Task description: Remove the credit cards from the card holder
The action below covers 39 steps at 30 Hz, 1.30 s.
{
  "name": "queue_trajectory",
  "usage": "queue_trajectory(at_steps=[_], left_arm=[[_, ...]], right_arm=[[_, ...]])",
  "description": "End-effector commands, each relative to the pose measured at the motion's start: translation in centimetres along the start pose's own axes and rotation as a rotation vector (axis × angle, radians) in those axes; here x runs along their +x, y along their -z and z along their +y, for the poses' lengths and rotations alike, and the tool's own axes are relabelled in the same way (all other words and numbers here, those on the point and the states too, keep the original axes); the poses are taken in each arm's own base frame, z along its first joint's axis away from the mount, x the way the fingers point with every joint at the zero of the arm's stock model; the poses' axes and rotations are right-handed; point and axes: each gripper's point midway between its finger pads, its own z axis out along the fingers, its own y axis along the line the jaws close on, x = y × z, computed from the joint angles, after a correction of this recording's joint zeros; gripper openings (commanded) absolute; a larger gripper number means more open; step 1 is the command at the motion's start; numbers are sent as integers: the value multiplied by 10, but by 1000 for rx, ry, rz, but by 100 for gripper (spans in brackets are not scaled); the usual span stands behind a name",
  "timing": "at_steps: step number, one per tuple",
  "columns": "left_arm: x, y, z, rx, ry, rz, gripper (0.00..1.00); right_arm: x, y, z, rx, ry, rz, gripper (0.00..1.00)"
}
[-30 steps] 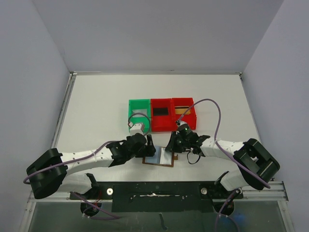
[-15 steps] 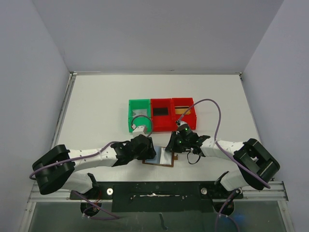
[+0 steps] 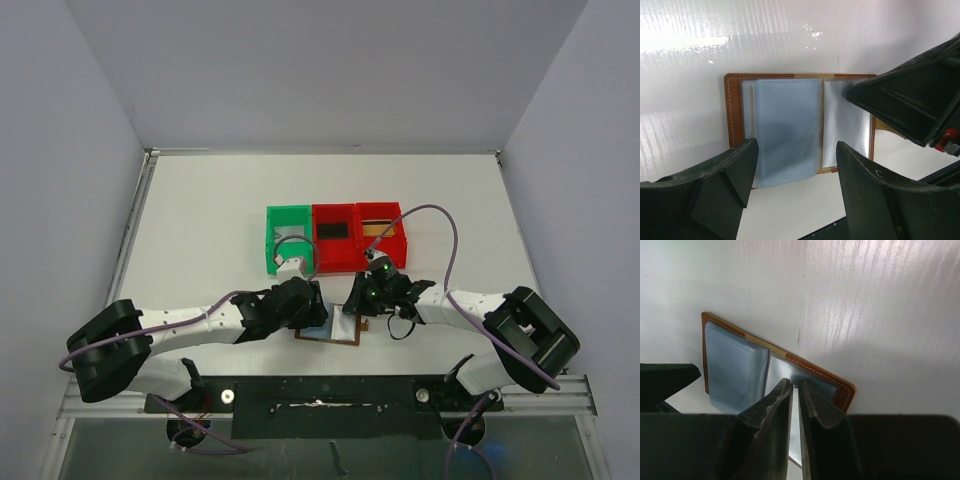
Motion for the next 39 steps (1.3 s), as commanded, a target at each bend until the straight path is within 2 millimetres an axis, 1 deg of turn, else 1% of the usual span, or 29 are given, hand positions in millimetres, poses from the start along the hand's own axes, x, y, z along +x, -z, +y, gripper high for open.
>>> queue_trajectory(at_steps=[1, 6, 14, 20, 24, 30, 39], left_arm=[[-29, 15, -26, 57, 32, -87, 63], [-25, 12, -31, 91, 33, -74, 62], [-9, -2, -20, 42, 28, -24, 62], [-2, -9, -19, 20, 15, 2, 60], [-4, -7, -24, 34, 14, -7, 55], [-13, 1, -42, 107, 15, -24, 48], [-13, 7, -58, 202, 32, -26, 46]], right_arm=[[4, 0, -7, 32, 15, -1, 14], [5, -1, -7, 33, 15, 2, 14], [5, -1, -8, 35, 15, 5, 14], [6, -2, -8, 35, 15, 7, 14], [6, -2, -9, 36, 15, 7, 13], [6, -3, -9, 38, 11, 9, 13], [6, -3, -8, 35, 12, 9, 13]])
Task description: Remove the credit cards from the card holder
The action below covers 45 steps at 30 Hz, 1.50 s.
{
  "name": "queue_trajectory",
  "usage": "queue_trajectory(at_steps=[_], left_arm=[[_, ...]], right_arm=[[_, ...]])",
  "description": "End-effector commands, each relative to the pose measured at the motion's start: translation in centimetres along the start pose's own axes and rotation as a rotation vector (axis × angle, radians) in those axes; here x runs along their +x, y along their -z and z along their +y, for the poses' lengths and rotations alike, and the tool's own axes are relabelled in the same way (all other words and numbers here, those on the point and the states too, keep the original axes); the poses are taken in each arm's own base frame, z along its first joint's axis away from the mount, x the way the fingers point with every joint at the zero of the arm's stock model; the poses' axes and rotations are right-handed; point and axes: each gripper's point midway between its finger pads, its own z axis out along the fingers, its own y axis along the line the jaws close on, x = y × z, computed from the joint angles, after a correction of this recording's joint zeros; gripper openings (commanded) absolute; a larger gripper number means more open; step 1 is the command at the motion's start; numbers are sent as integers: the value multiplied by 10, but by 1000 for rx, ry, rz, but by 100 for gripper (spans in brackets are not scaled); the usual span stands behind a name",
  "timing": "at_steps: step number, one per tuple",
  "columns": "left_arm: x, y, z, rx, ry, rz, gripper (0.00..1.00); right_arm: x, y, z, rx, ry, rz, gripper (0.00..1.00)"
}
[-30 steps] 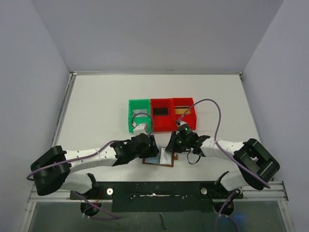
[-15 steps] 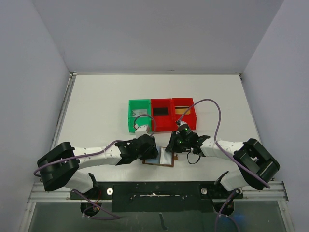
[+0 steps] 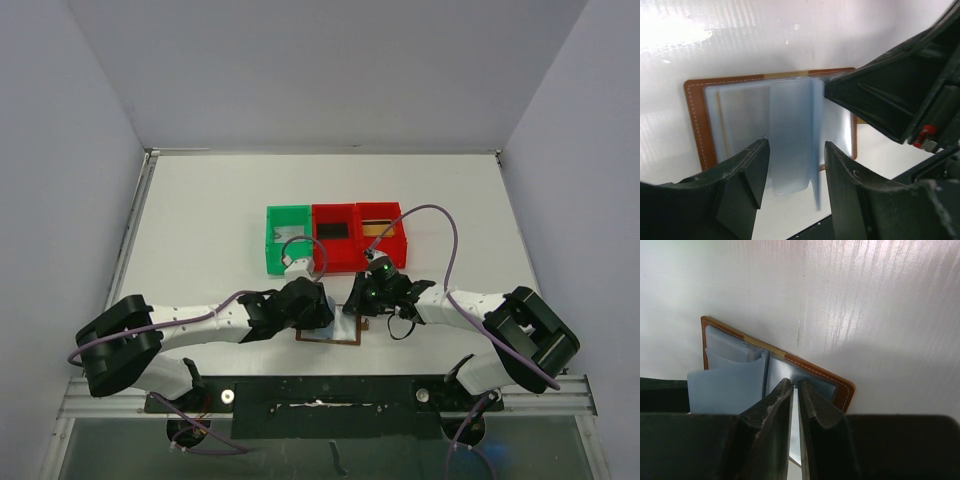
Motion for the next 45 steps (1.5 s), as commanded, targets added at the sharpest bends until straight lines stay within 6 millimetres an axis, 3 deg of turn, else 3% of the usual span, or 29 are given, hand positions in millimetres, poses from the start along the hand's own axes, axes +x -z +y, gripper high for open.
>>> queue_trajectory(at_steps=[1, 4, 8, 15, 20, 26, 31, 36, 45], left_arm=[[-19, 12, -43, 166, 26, -54, 46], [-22, 14, -52, 207, 37, -60, 46], [-13, 9, -49, 211, 32, -32, 46], [-5, 2, -60, 269, 45, -1, 45], [-1, 0, -72, 321, 47, 13, 44], [20, -19, -64, 280, 32, 83, 42], [29, -26, -71, 270, 13, 113, 38], [12, -11, -75, 245, 4, 39, 38], [-14, 25, -37, 129, 22, -81, 41]], right_arm=[[5, -3, -8, 35, 11, 7, 13], [5, -2, -6, 24, 11, 5, 13], [1, 2, -1, 7, 10, -13, 13], [-22, 27, 16, -45, 8, -116, 15], [-42, 52, 8, -1, -26, -221, 18], [-57, 74, 0, 31, -57, -308, 18], [-55, 70, 10, -14, -36, -278, 19], [-51, 59, 23, -76, -3, -222, 18], [-38, 41, 36, -138, 37, -140, 18]])
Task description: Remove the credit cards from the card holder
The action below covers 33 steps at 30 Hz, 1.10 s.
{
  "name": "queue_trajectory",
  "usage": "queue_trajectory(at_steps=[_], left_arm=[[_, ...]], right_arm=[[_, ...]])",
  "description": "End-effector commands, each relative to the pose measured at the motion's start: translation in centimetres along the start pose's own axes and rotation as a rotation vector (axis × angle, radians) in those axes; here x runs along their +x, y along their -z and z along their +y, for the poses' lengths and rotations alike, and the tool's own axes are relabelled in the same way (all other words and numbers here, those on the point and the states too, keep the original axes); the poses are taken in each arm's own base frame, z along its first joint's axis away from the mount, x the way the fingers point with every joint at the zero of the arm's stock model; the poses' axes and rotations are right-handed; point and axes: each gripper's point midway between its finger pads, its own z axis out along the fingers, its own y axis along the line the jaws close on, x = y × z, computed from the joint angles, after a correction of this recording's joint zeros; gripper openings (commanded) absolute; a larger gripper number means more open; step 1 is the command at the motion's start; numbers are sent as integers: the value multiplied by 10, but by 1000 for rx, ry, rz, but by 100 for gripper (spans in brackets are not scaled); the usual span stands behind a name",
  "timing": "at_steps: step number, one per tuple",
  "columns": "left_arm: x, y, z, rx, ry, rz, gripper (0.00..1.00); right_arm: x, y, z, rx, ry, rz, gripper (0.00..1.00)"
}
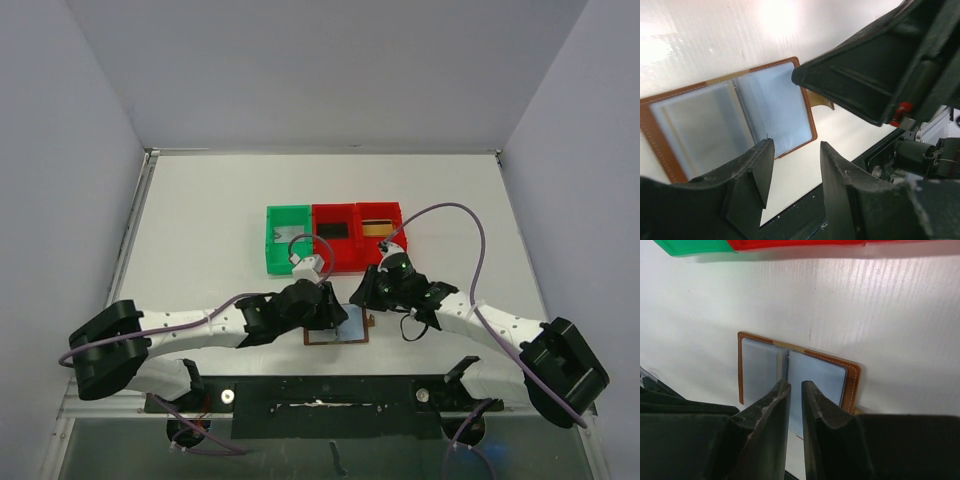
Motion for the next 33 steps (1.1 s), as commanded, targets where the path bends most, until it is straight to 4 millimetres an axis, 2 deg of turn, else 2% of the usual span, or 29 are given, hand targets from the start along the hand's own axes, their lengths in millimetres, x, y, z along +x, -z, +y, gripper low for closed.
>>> queue_trajectory(at_steps=[1, 5, 10, 20, 33], left_arm=[[-17, 20, 23, -79, 8, -88, 42], [-17, 24, 36, -89, 37, -95, 45], [-10, 17, 40, -93, 52, -68, 47], [-1, 2, 44, -119, 57, -34, 49], [-7, 5, 50, -193, 37, -41, 50]], right_arm=[[-8, -6, 28, -104, 44, -5, 18], [4, -17, 30, -112, 58, 52, 19], [14, -26, 38, -110, 94, 95, 20], [25, -33, 17, -10, 87, 130, 18], [32, -34, 6, 15, 83, 146, 17]])
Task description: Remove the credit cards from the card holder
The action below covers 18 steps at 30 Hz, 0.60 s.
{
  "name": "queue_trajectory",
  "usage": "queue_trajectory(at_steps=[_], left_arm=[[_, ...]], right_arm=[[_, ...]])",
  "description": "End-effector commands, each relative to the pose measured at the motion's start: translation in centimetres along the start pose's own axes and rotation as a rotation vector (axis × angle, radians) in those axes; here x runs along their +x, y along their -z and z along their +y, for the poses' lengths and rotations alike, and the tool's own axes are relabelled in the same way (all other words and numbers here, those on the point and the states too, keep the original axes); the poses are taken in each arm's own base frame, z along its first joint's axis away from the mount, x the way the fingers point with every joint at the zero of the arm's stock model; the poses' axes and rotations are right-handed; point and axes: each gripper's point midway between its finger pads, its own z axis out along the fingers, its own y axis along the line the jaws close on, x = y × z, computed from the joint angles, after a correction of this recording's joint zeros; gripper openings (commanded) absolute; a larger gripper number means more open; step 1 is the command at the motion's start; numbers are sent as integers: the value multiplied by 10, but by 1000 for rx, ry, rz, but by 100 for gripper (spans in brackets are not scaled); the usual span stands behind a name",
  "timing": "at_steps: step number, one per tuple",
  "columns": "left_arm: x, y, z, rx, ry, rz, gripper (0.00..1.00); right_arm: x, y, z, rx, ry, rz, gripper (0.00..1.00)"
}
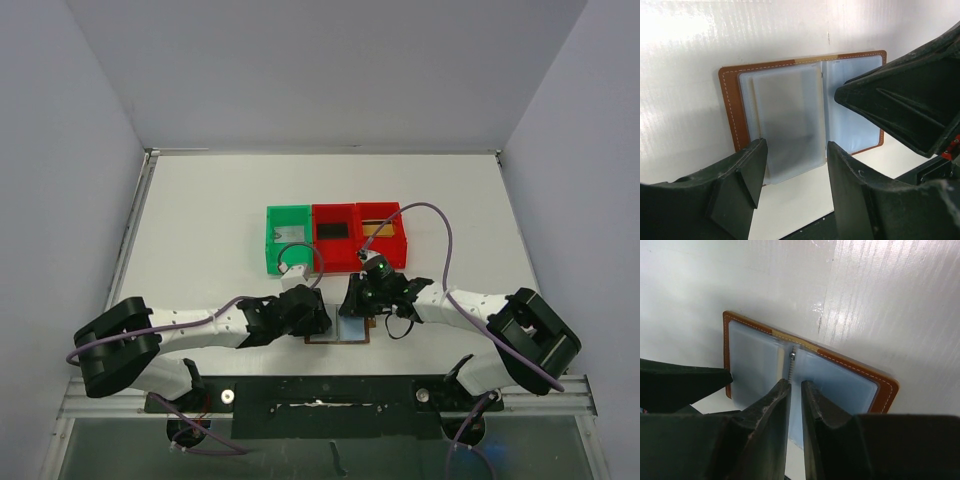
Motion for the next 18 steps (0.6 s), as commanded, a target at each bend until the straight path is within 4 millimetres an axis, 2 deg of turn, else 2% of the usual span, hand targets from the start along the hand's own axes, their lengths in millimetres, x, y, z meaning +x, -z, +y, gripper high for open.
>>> queue_trajectory(at_steps=[1, 12, 18], left_arm=[[-16, 4, -13, 7, 11, -44, 50], [-9, -6, -18, 32, 2, -17, 51], [-12, -5, -19, 23, -4, -24, 50]], right_arm=[[-5, -2, 2, 1, 17, -23, 17], [-5, -4, 0, 4, 14, -18, 16], [-4, -5, 1, 2, 14, -13, 15]])
